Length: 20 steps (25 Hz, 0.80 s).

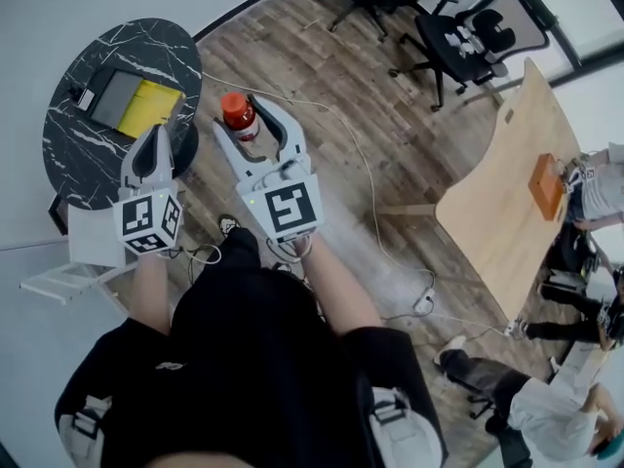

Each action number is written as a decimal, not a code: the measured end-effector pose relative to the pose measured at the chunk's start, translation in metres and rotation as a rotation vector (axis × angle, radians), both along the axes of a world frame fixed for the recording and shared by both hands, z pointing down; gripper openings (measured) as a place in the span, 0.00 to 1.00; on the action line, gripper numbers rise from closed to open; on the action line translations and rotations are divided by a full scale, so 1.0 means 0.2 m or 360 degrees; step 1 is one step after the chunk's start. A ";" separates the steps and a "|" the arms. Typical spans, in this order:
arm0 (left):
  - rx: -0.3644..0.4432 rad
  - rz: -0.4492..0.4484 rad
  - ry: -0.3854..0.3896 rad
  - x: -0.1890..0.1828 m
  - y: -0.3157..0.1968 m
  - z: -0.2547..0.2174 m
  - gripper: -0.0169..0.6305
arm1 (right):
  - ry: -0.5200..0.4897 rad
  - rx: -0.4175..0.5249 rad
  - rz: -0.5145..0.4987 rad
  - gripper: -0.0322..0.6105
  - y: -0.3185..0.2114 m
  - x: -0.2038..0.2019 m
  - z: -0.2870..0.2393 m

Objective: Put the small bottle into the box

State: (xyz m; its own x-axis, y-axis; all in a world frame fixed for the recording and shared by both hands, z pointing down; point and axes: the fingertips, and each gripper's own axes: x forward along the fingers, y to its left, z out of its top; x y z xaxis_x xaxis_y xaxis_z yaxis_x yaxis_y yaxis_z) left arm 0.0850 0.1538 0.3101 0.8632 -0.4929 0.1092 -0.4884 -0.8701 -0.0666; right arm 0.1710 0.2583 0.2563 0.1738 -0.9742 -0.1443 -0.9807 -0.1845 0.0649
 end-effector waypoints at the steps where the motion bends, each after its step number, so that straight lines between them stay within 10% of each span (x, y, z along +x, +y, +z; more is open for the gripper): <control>1: -0.0008 0.0016 -0.0006 0.03 -0.04 0.00 0.03 | 0.0001 -0.0011 0.0005 0.38 -0.04 0.02 0.00; 20: -0.0140 -0.0259 -0.0068 -0.30 -1.02 0.17 0.03 | 0.0054 -0.0211 -0.0269 0.38 -0.99 -0.07 0.10</control>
